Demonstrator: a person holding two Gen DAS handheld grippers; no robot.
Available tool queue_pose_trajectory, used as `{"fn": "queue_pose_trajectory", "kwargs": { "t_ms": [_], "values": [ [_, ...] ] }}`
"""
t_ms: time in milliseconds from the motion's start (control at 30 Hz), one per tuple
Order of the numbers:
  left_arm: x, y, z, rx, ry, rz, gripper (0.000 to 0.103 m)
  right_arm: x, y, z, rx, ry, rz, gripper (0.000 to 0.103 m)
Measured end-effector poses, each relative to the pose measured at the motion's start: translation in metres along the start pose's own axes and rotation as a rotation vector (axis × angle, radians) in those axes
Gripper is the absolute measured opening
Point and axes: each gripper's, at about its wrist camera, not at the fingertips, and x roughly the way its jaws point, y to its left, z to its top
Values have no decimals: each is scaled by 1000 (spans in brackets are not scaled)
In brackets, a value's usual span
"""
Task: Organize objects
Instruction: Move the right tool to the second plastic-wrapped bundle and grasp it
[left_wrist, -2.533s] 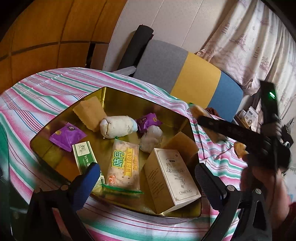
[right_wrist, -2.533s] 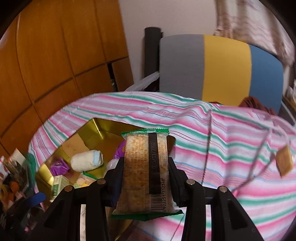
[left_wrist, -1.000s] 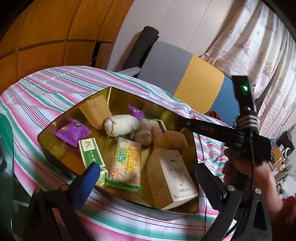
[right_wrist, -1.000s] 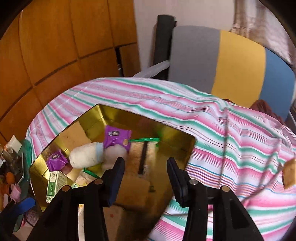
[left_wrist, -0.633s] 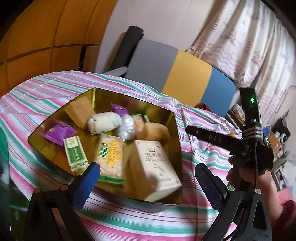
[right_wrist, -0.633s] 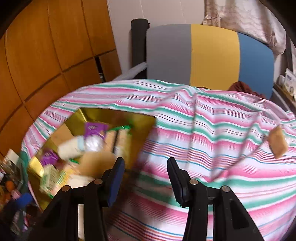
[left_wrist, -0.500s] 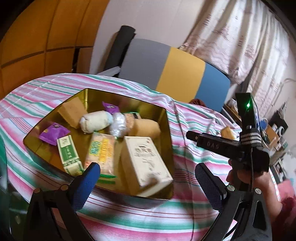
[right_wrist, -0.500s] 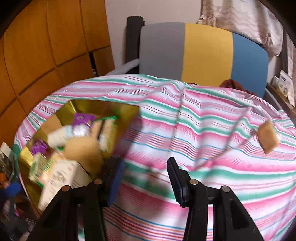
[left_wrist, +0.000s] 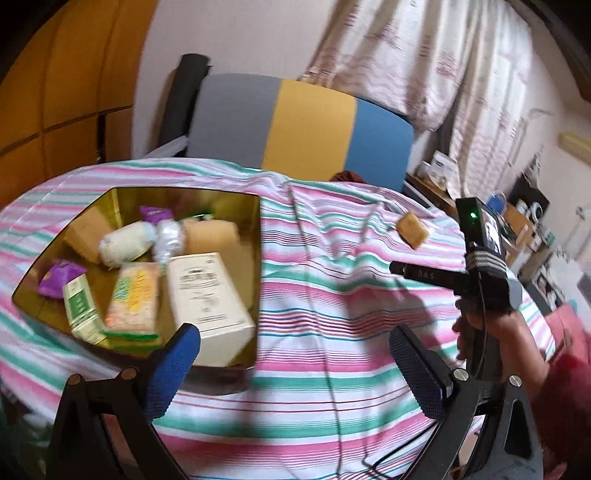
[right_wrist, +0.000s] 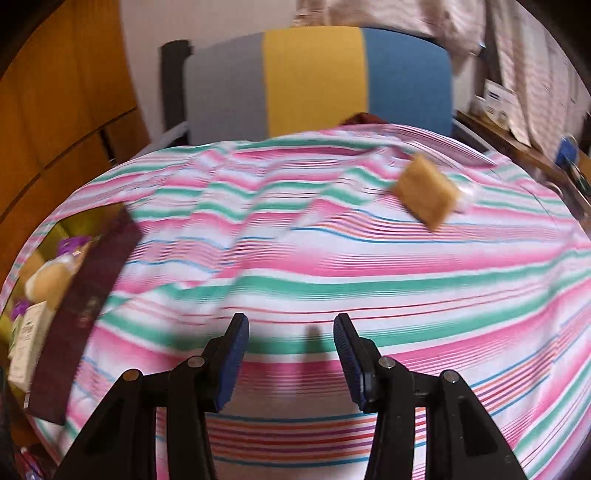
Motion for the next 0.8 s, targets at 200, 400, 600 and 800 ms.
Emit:
{"fn": "queue_pose_trajectory", "kwargs": {
  "t_ms": [200,400,600,800],
  "values": [
    [17,-23,9,39,29,-18,103,13,-66,22,88,-22,-59,48],
    [31,-35,8,69,64,-25,103,27,-131,64,225,-65,-83,49],
    [43,-39,9,53,102,-47,103,57,-167,105,266,-71,-22,49],
    [48,-42,18,42,82,-36,103,61,-135,99,192,-37,224,57]
  ]
}}
